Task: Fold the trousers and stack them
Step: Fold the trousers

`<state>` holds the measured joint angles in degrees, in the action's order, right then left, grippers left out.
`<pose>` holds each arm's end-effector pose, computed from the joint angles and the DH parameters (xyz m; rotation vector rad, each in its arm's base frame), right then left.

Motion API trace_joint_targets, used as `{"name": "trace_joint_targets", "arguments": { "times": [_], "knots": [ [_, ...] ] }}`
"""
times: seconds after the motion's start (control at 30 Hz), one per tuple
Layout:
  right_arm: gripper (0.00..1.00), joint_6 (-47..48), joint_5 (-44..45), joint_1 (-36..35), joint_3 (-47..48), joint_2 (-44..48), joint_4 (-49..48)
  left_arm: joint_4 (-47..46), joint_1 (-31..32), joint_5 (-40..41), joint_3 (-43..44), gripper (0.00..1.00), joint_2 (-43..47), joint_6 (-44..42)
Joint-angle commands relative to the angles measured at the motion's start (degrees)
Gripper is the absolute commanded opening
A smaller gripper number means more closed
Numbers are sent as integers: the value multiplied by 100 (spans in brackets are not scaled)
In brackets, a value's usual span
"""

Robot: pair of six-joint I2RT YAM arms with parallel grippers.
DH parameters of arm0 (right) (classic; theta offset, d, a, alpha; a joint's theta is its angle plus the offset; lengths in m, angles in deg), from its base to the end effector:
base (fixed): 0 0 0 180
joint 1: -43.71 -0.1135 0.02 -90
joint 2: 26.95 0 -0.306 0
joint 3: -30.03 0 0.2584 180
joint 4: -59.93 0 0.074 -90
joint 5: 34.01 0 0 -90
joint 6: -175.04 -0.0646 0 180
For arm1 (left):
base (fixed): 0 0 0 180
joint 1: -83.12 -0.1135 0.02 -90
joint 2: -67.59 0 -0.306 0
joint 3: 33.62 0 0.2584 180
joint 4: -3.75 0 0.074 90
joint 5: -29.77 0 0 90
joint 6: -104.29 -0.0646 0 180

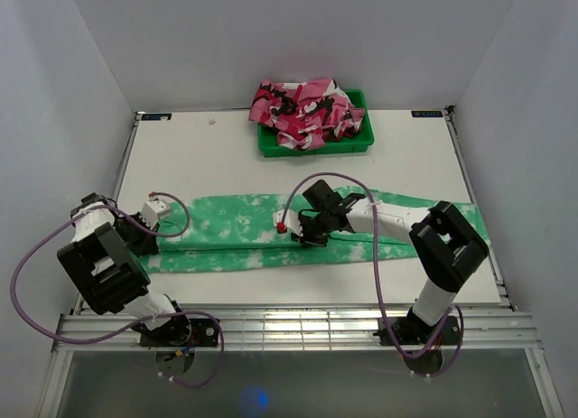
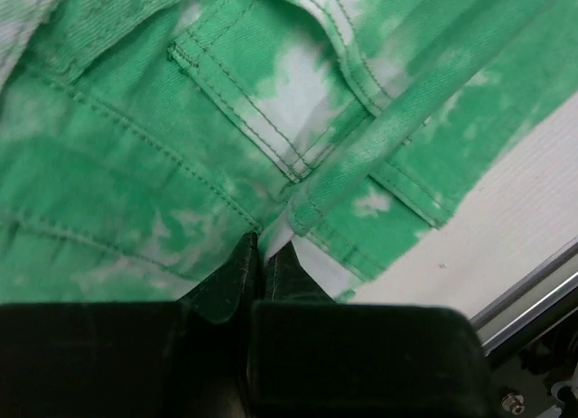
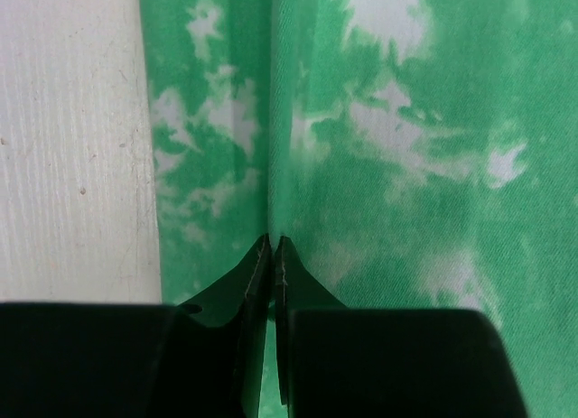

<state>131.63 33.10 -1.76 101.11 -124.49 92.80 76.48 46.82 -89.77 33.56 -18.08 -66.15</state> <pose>0.2343 0.2740 0.1869 -1.9403 1.6744 0.5112 0.2116 0.1159 0.2065 1.0023 2.4921 -0.3957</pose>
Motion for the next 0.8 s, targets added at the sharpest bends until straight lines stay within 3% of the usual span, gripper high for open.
{"name": "trace_joint_targets", "arguments": {
  "times": [0.0,0.23,0.43,0.57,0.77],
  "knots": [
    [8,-97,470,118,97,-46,912,-1131,-203,1344,-294,0,-414,28],
    [8,-54,382,118,544,59,1368,-2106,-238,1978,-708,0,-1215,274],
    [8,-27,84,48,1354,358,2423,-2213,-238,2023,-709,0,-1453,503],
    [8,-88,39,-119,778,350,2346,-2196,-238,1935,-630,0,-1505,661],
    [8,-343,84,-427,-78,-212,1317,-1994,-238,1698,-358,0,-1567,907]
  ]
}}
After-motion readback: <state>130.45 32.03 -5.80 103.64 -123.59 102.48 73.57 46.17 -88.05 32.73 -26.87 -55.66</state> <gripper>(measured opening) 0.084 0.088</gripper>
